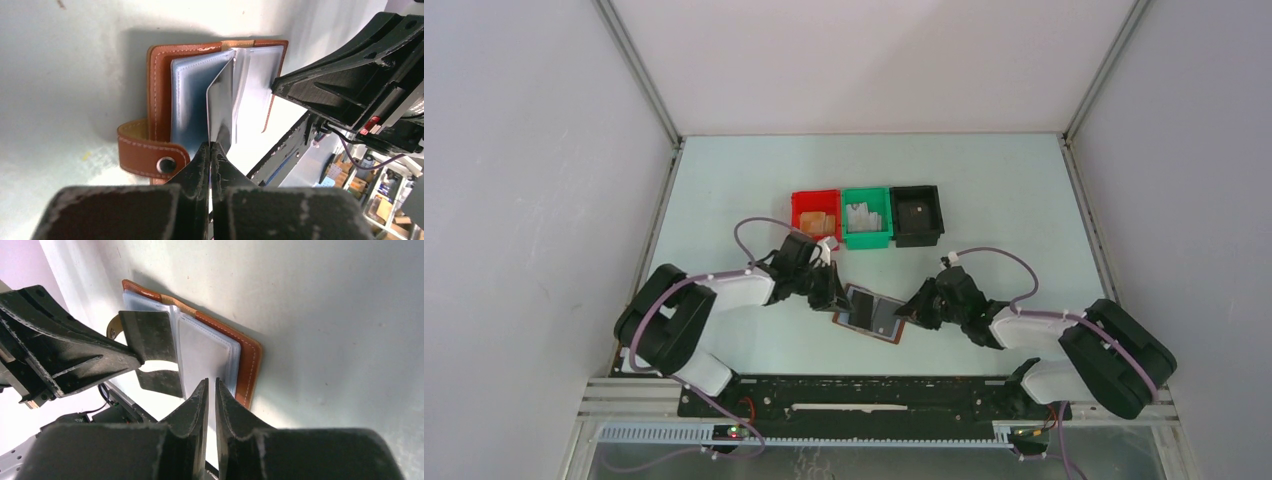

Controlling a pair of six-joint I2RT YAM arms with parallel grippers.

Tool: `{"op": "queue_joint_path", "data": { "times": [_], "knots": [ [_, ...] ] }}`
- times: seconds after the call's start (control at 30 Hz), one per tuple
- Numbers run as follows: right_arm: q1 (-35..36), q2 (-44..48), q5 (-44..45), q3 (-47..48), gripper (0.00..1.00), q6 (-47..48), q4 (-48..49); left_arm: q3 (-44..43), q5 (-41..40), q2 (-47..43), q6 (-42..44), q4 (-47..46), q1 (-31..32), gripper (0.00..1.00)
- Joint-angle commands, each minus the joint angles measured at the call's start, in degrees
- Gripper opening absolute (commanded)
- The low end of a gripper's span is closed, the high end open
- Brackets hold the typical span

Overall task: Take the credit cards out of the card holder
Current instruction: Remove the credit card from the card holder, then place the credit card in the storage box.

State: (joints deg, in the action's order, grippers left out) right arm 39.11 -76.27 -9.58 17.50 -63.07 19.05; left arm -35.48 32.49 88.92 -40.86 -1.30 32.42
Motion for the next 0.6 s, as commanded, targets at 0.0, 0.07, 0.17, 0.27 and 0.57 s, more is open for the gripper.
{"op": "queue_joint_path", "data": {
  "times": [0.0, 0.07, 0.17, 0.27, 0.57],
  "knots": [
    [-0.5, 4.0, 0.5, 0.0, 0.18, 2.6, -5.3, -1.7, -3.6, -4.2, 4.1, 7.1, -0.9, 0.0],
    [-0.8, 6.2, -0.5, 1.0, 0.18, 3.1, -7.1, -2.7, -3.9, -6.1, 4.8, 10.0, -1.0, 0.0],
    [-2.8, 9.7, -4.3, 2.1, 0.19, 3.9, -8.9, -4.4, -4.4, -9.8, 5.8, 13.7, -1.0, 0.0],
    [-4.7, 14.2, -6.5, 3.8, 0.26, 5.4, -11.6, -6.6, -3.7, -13.4, 6.2, 16.3, -1.1, 0.0],
    [-7.9, 21.9, -15.9, 7.6, 0.61, 5.5, -9.2, -14.4, 0.5, -19.7, 6.3, 20.4, -1.6, 0.0]
  ]
}}
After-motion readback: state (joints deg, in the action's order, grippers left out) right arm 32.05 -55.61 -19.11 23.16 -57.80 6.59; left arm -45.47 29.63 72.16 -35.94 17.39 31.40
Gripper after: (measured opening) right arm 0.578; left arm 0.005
